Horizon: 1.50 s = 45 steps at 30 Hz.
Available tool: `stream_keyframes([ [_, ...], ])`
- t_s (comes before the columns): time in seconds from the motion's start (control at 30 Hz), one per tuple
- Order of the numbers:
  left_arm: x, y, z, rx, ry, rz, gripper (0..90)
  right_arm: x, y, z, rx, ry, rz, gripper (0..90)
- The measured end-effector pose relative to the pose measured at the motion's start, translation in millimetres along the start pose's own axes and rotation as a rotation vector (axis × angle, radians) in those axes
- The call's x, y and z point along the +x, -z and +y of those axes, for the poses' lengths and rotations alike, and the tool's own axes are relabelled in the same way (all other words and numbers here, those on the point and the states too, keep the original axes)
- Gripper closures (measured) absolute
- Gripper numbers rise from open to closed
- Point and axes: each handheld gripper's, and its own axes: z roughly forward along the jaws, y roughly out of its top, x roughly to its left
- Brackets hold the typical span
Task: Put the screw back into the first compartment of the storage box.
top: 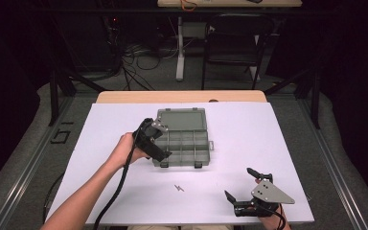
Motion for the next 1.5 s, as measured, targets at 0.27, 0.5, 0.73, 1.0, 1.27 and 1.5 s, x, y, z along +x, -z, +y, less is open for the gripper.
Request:
stream_keyframes([
  [0.27,-26.1,1.4,-13.0,-0.005,-0.053,-0.018,2.8,0.5,0.1,0.1,-0.002,0.0,0.002,0.0],
  [0.5,-36.9,-3.9,-22.1,0.0,-0.065,-0.025,0.6,0.5,-0.2,0.0,0.0,0.002,0.001,0.0],
  [0.73,-47.3,-11.9,-29.7,-0.002,-0.079,-0.031,0.5,0.6,-0.2,0.0,0.002,0.004,0.002,0.0],
  [1.0,-58.9,-22.4,-29.9,0.002,-0.111,-0.062,9.2,0.7,0.0,0.1,0.006,0.005,0.0,0.0],
  [1.27,-69.0,-36.3,-25.6,0.027,-0.172,-0.103,24.1,0.8,0.2,0.1,0.01,0.005,0.002,0.0],
  [1.5,-74.0,-49.2,-22.0,0.056,-0.203,-0.132,41.3,1.1,0.1,0.0,0.009,0.005,0.003,0.0],
])
